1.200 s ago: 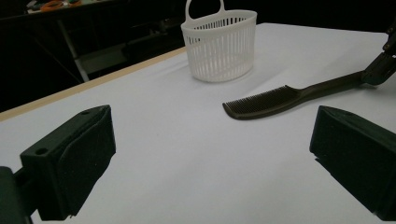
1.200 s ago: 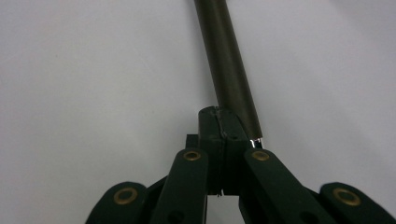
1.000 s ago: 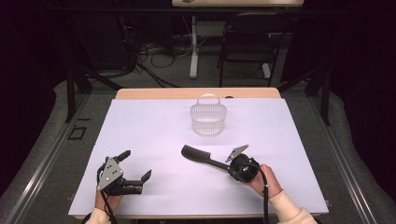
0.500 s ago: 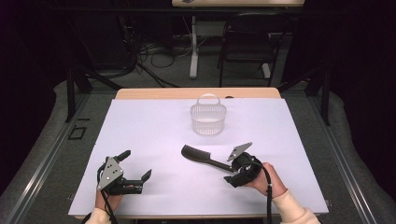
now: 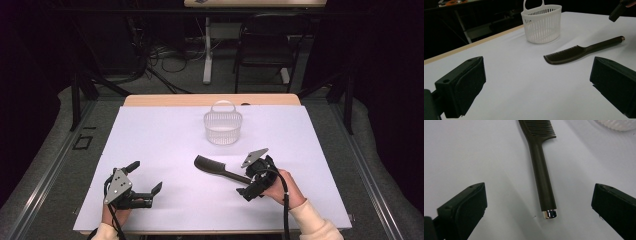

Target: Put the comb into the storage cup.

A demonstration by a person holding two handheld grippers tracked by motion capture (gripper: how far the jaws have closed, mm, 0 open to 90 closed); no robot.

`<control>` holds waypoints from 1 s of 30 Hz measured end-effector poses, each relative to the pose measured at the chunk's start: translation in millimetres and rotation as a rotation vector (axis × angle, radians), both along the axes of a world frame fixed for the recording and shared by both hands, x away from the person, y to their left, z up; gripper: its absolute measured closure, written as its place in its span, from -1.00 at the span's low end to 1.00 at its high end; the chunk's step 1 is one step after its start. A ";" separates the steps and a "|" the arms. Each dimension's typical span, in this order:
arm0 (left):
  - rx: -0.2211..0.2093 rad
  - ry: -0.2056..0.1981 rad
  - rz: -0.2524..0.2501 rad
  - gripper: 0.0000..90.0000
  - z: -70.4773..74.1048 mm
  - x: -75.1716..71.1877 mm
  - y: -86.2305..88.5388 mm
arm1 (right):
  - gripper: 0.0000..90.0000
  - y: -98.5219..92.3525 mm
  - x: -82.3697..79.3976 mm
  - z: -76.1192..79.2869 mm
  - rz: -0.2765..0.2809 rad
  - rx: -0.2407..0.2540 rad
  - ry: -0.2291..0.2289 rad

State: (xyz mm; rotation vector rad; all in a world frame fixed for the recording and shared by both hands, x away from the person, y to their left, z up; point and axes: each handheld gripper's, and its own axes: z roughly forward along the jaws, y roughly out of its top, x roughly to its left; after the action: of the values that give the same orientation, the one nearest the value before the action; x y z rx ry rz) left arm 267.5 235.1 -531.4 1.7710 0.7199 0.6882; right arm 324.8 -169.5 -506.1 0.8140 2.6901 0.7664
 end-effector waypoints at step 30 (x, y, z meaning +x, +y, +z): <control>0.008 0.000 0.003 -0.99 -0.2 -1.7 0.4 | -1.00 29.3 21.6 2.0 0.072 -0.014 -0.016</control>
State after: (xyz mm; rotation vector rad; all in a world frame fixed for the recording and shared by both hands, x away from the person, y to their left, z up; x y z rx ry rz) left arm 265.8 235.5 -531.7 1.7779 0.7209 0.6944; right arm 346.5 -140.2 -504.1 0.7086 2.7202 0.7658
